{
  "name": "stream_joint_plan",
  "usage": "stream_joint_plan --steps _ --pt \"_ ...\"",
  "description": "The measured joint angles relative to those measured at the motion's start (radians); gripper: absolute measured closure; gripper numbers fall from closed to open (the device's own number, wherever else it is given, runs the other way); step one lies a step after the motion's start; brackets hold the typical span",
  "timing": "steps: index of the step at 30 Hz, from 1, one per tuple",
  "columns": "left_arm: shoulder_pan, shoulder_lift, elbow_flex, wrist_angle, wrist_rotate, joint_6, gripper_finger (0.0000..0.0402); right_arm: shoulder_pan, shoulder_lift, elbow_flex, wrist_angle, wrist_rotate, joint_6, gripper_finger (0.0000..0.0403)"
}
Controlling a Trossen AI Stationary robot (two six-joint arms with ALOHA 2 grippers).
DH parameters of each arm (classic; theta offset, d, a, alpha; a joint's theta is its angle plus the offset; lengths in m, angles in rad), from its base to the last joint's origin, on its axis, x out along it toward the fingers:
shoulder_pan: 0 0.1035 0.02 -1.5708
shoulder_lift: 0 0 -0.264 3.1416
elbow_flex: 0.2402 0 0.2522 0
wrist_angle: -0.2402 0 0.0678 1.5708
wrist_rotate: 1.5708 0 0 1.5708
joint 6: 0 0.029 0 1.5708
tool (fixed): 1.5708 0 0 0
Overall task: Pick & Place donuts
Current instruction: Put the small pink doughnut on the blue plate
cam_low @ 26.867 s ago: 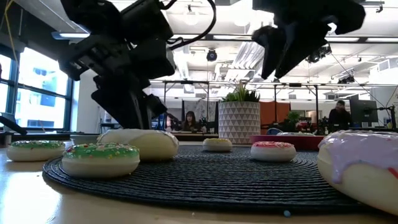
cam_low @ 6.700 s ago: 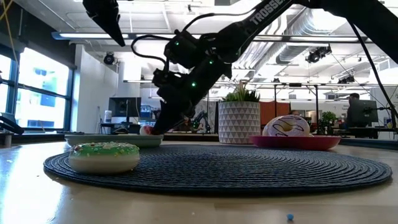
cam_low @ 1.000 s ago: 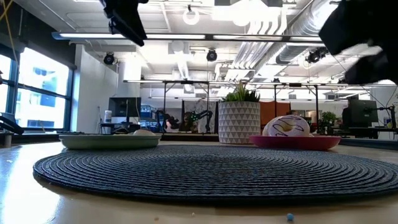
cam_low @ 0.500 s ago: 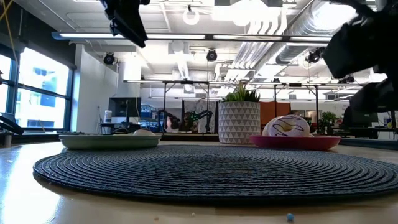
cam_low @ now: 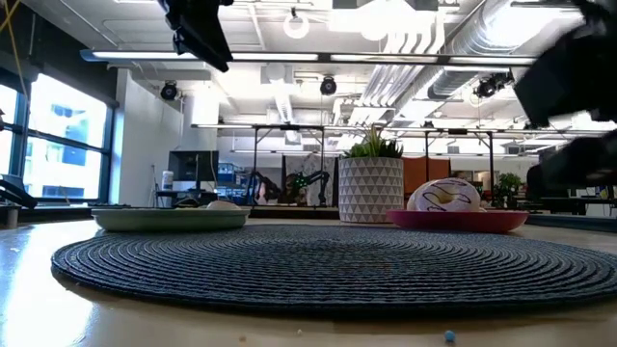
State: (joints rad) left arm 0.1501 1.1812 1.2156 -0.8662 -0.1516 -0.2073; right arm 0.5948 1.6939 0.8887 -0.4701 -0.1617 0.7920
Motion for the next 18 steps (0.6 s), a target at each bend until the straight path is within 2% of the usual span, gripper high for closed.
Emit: stream_joint_plan --steps 2,4,8,9,12,13,14,15,18 --pt "0.000 0.000 0.000 0.015 -0.001 0.000 0.0234 -0.007 -0.003 -0.001 0.091 0.031 -0.048 0.0393" --pt "0.000 0.000 0.000 0.027 -0.001 0.000 0.0234 -0.023 -0.013 0.001 0.161 0.092 -0.121 0.0388" --pt "0.000 0.000 0.000 0.070 0.000 0.013 0.0234 -0.089 -0.032 0.001 0.272 0.311 -0.398 0.0374" --pt "0.000 0.000 0.000 0.076 -0.001 0.028 0.0234 -0.117 -0.033 0.001 0.314 0.405 -0.478 0.0375" --pt "0.000 0.000 0.000 0.091 0.000 0.083 0.0234 -0.230 -0.023 0.002 0.503 0.791 -0.672 0.0391" --pt "0.000 0.000 0.000 0.093 -0.001 0.106 0.0234 -0.277 -0.017 0.002 0.587 0.859 -0.756 0.0394" --pt "0.000 0.000 0.000 0.093 -0.002 0.130 0.0234 -0.330 -0.009 0.002 0.683 0.869 -0.837 0.0396" --pt "0.000 0.000 0.000 0.093 -0.011 0.150 0.0234 -0.382 -0.002 0.002 0.793 0.826 -0.900 0.0396" --pt "0.000 0.008 0.000 0.093 -0.050 0.177 0.0234 -0.538 0.046 0.005 1.092 0.483 -0.927 0.0389"
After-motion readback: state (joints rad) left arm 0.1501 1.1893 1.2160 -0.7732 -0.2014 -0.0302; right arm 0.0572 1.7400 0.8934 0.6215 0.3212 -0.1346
